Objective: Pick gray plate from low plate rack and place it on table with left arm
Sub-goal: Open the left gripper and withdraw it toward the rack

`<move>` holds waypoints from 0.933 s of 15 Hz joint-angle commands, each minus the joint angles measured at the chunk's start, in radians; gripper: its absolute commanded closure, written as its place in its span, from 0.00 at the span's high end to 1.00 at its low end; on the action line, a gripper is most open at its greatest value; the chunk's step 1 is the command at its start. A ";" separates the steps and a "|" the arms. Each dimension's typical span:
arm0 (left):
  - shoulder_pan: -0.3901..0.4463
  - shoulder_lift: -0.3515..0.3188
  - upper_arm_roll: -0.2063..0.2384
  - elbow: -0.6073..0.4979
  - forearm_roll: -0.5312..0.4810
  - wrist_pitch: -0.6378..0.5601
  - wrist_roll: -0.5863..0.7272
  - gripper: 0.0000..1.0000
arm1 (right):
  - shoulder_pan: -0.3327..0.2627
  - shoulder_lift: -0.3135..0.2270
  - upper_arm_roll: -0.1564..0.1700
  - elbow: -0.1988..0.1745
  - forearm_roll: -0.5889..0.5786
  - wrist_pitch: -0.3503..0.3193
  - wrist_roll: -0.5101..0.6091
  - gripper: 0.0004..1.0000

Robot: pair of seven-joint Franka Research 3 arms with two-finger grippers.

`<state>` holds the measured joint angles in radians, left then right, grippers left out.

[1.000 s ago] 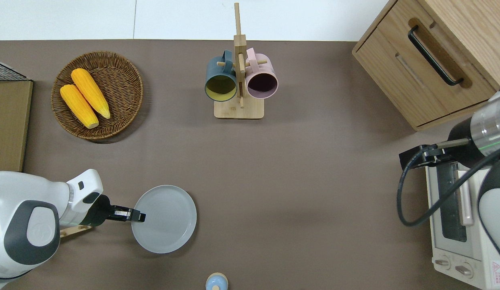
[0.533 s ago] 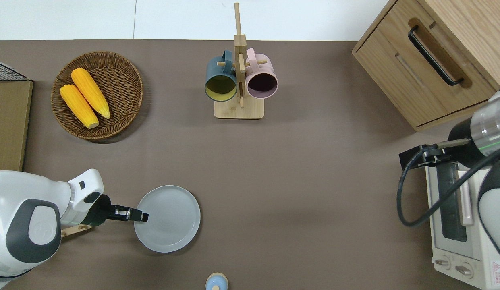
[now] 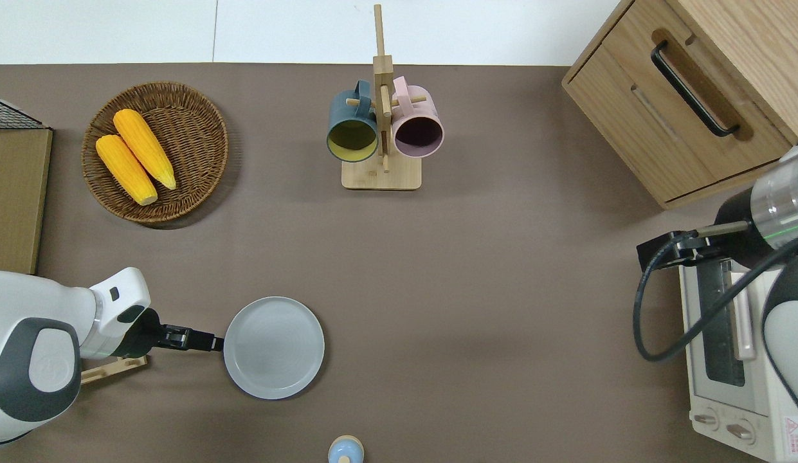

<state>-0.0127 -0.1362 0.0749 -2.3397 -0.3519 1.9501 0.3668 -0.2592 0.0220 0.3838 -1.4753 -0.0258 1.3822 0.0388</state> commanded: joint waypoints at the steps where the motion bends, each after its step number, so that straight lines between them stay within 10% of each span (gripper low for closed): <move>1: -0.010 -0.017 -0.021 0.150 0.150 -0.124 -0.187 0.86 | -0.023 -0.002 0.021 0.007 -0.006 -0.011 0.012 0.98; 14: -0.010 -0.007 -0.132 0.569 0.378 -0.364 -0.410 0.99 | -0.023 -0.002 0.021 0.007 -0.006 -0.011 0.012 0.98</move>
<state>-0.0199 -0.1577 -0.0536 -1.8367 0.0086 1.6358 -0.0251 -0.2592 0.0220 0.3838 -1.4753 -0.0258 1.3822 0.0388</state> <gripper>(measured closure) 0.004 0.013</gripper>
